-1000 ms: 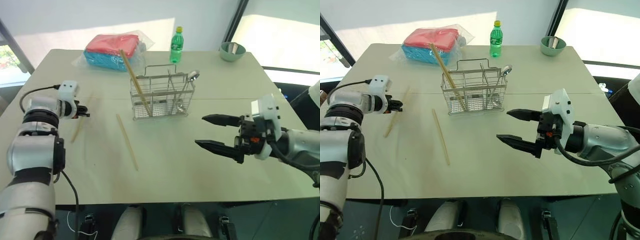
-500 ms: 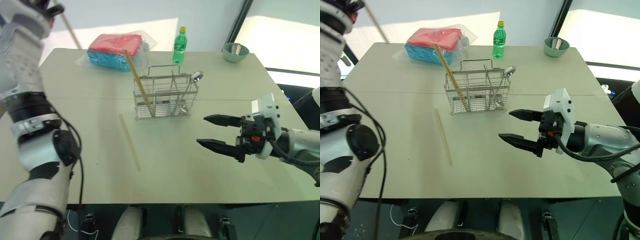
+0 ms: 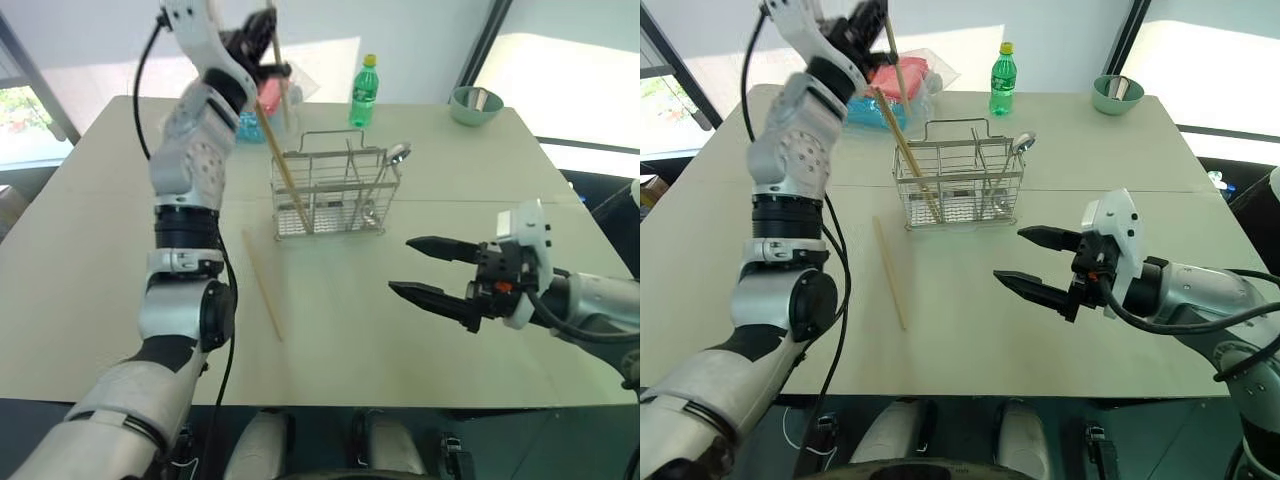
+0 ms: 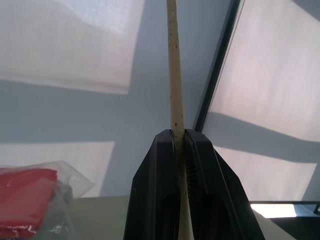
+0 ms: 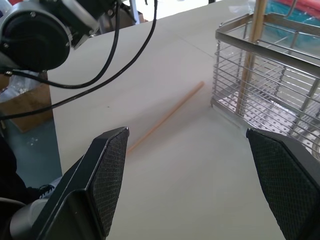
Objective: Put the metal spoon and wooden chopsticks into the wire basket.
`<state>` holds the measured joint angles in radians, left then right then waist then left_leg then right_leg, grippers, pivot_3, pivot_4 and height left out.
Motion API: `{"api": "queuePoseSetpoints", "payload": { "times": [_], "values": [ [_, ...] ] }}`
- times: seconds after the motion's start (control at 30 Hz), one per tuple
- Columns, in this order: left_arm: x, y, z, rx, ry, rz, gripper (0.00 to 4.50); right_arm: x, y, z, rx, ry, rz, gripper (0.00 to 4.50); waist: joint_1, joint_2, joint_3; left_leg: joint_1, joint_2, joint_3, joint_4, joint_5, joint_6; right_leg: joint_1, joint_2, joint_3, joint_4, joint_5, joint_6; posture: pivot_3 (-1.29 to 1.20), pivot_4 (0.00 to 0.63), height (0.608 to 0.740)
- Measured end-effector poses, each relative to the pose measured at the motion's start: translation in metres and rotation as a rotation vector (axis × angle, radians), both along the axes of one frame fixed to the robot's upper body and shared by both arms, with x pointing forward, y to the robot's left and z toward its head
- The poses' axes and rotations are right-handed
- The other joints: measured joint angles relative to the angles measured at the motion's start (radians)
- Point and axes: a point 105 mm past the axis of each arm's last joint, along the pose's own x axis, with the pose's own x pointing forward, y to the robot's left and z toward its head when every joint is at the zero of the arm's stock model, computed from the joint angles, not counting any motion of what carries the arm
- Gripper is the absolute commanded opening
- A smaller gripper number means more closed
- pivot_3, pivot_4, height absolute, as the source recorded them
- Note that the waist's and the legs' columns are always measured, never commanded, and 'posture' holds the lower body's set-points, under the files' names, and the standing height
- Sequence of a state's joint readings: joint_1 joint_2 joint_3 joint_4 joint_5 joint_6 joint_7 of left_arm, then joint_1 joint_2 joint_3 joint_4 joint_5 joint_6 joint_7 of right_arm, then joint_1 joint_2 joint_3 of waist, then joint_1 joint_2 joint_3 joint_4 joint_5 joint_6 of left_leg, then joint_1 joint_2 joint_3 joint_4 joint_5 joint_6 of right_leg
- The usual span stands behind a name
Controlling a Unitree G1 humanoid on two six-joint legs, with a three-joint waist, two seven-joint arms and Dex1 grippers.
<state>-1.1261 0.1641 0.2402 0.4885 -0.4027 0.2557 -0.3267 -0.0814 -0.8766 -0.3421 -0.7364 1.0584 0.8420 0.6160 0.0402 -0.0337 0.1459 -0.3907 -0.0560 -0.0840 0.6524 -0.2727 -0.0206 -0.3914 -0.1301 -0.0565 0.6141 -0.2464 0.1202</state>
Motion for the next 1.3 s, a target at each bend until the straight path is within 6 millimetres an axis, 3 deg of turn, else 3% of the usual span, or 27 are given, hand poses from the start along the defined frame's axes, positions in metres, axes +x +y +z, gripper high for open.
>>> {"api": "queuePoseSetpoints", "payload": {
  "times": [0.2, 0.33, 0.47, 0.5, 0.53, 0.73, 0.9, 1.0, 1.07, 1.13, 1.3],
  "values": [
    [0.003, -0.017, -0.049, 0.060, 0.088, -0.028, 0.05, -0.001, -0.001, 0.004, 0.013, -0.015, -0.035, 3.91, 0.001, 0.000, 0.000, 0.000, 0.000, -0.001, 0.001, 0.000, 0.000, 0.001, 0.000, 0.000, 0.000, 0.000, 0.000, 0.00, 0.150, 0.667],
    [0.002, -0.019, -0.072, 0.078, 0.136, -0.029, 1.62, -0.001, -0.001, 0.004, 0.017, -0.007, -0.046, 3.91, -0.002, 0.000, 0.000, 0.000, 0.000, 0.000, 0.000, 0.000, 0.001, 0.000, 0.000, 0.000, 0.000, 0.000, 0.000, 0.00, 0.150, 0.667],
    [-0.003, -0.019, -0.077, 0.071, 0.143, -0.035, 3.57, -0.001, -0.001, 0.004, 0.019, -0.005, -0.045, 3.91, 0.000, 0.000, 0.000, 0.000, 0.000, -0.001, 0.001, 0.000, 0.001, 0.000, 0.000, 0.000, 0.000, 0.000, 0.000, 0.00, 0.150, 0.667],
    [-0.004, -0.019, -0.074, 0.069, 0.135, -0.034, 4.18, -0.001, -0.001, 0.004, 0.019, -0.005, -0.045, 3.91, 0.000, 0.000, 0.000, 0.000, 0.000, -0.001, 0.001, 0.000, 0.001, 0.000, 0.000, 0.000, 0.000, 0.000, 0.000, 0.00, 0.150, 0.667],
    [-0.006, -0.017, -0.069, 0.067, 0.126, -0.031, 4.46, -0.001, -0.001, 0.005, 0.019, -0.006, -0.044, 3.91, 0.000, 0.000, 0.000, 0.000, 0.000, -0.001, 0.001, 0.000, 0.001, 0.000, 0.000, 0.000, 0.000, 0.000, 0.000, 0.00, 0.150, 0.667],
    [-0.025, 0.008, -0.031, 0.097, 0.069, 0.017, 4.46, 0.006, -0.003, 0.005, 0.024, -0.008, -0.037, 3.91, -0.003, 0.001, 0.000, 0.000, 0.001, -0.001, 0.000, 0.000, 0.001, 0.000, 0.002, 0.000, 0.000, 0.000, 0.000, 0.00, 0.150, 0.667],
    [-0.038, 0.052, 0.036, 0.058, 0.050, 0.134, 4.46, 0.011, 0.001, 0.002, 0.025, -0.001, -0.005, 3.91, -0.002, 0.001, 0.001, 0.000, 0.001, -0.002, 0.000, 0.000, 0.001, 0.000, 0.002, 0.000, 0.000, 0.000, 0.000, 0.00, 0.150, 0.667],
    [-0.040, 0.086, 0.051, -0.005, 0.132, 0.247, 4.46, 0.013, 0.004, -0.001, 0.027, 0.003, 0.014, 3.91, -0.003, 0.002, 0.000, 0.001, 0.001, -0.002, 0.000, 0.000, 0.001, 0.001, 0.003, 0.000, 0.000, 0.000, 0.000, 0.00, 0.150, 0.667],
    [-0.034, 0.110, 0.032, -0.013, 0.295, 0.348, 4.46, 0.014, 0.006, -0.002, 0.025, 0.006, 0.026, 3.91, -0.003, 0.002, 0.000, 0.002, 0.001, -0.002, -0.001, 0.000, 0.001, 0.001, 0.003, 0.000, 0.001, 0.000, 0.000, 0.00, 0.150, 0.667],
    [-0.030, 0.129, -0.007, 0.008, 0.538, 0.445, 4.46, 0.016, 0.006, -0.004, 0.023, 0.012, 0.034, 3.91, -0.002, 0.002, 0.000, 0.002, 0.000, -0.002, 0.000, 0.000, 0.001, 0.001, 0.004, 0.000, 0.001, 0.000, 0.000, 0.00, 0.150, 0.667],
    [-0.045, 0.139, -0.099, 0.100, 1.026, 0.487, 4.46, 0.020, 0.008, -0.005, 0.020, 0.011, 0.053, 3.91, -0.003, 0.000, 0.001, 0.002, 0.000, -0.003, -0.001, 0.000, 0.000, 0.000, 0.004, 0.001, 0.001, 0.000, 0.000, 0.00, 0.150, 0.667]
  ]
}}
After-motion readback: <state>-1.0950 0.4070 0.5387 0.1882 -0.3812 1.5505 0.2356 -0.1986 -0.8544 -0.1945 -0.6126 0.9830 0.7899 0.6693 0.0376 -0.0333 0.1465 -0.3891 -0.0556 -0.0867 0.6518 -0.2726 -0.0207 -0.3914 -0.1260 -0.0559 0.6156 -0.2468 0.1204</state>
